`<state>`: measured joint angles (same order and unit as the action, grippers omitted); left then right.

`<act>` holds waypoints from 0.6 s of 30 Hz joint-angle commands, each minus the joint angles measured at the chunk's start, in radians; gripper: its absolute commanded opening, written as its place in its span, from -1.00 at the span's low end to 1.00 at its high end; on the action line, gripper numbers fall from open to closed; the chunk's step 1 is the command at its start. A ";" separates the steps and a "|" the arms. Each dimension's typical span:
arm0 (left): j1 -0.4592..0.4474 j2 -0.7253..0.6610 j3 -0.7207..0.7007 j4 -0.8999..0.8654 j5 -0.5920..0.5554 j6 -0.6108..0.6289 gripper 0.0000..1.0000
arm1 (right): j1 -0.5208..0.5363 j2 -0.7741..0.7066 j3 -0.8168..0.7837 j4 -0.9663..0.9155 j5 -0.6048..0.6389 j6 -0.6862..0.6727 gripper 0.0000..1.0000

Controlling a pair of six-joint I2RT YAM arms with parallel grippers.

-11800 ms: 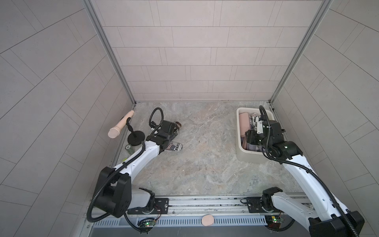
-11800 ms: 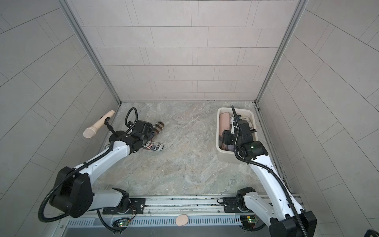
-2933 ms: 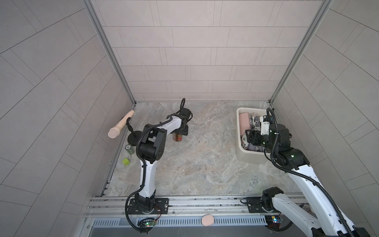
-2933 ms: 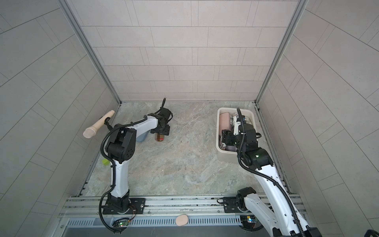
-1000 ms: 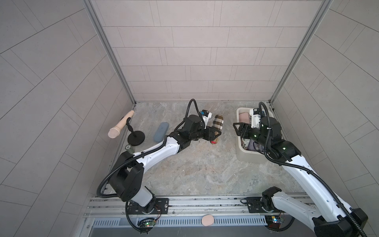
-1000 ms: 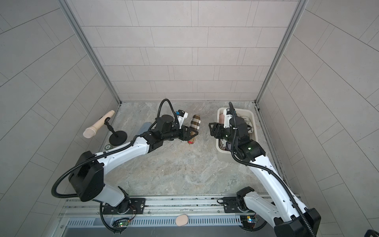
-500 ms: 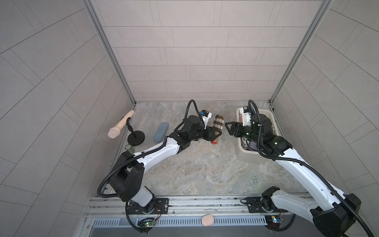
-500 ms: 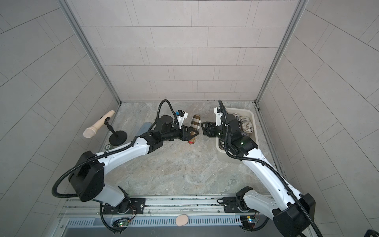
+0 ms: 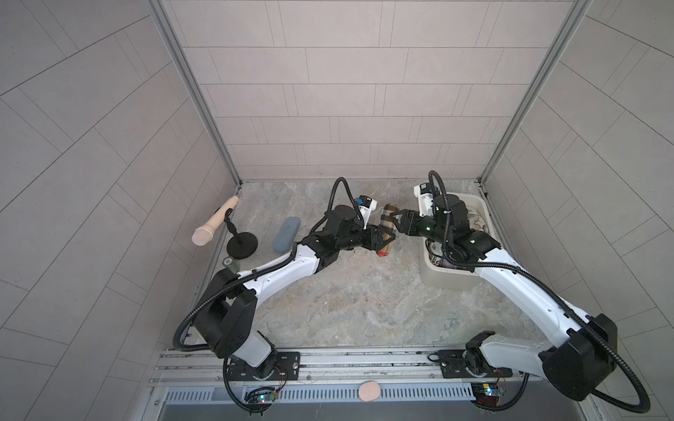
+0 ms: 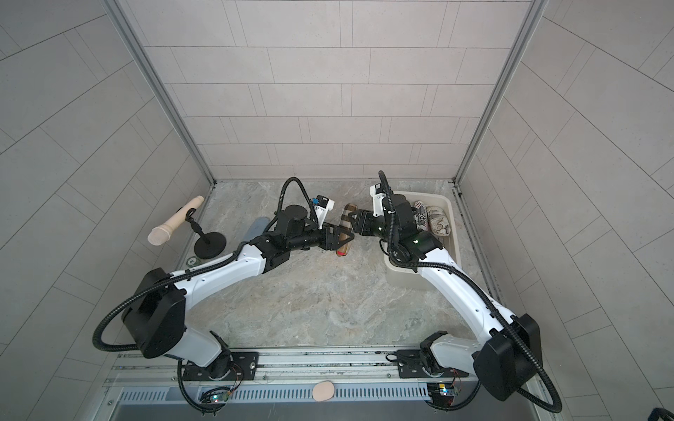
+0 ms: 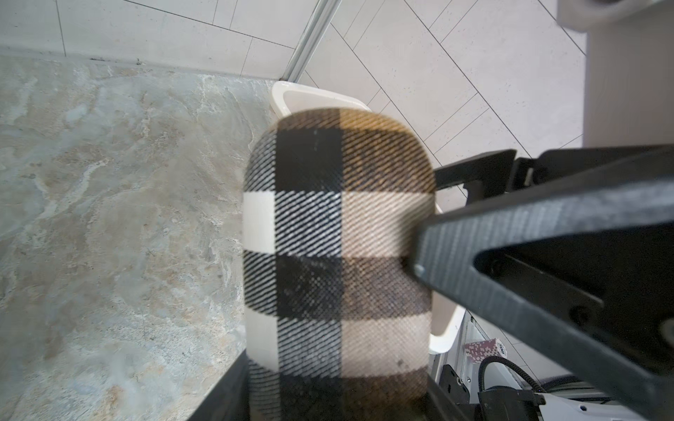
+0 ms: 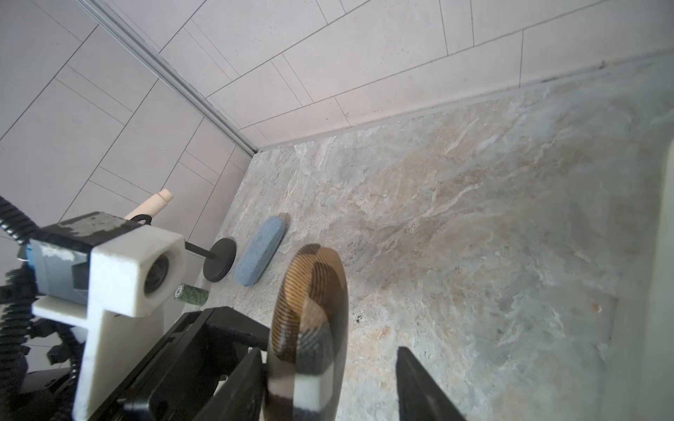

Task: Put the glasses cases into the storage boxes
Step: Pick up the glasses case at the center of the board.

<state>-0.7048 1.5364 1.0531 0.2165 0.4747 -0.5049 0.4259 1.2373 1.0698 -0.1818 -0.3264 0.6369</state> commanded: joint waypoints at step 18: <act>-0.005 -0.041 -0.020 0.082 0.041 0.001 0.74 | 0.037 0.044 0.040 0.066 0.004 0.045 -0.66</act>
<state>-0.7048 1.5349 1.0435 0.2359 0.4850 -0.5053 0.4549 1.3064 1.0752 -0.1223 -0.3504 0.6888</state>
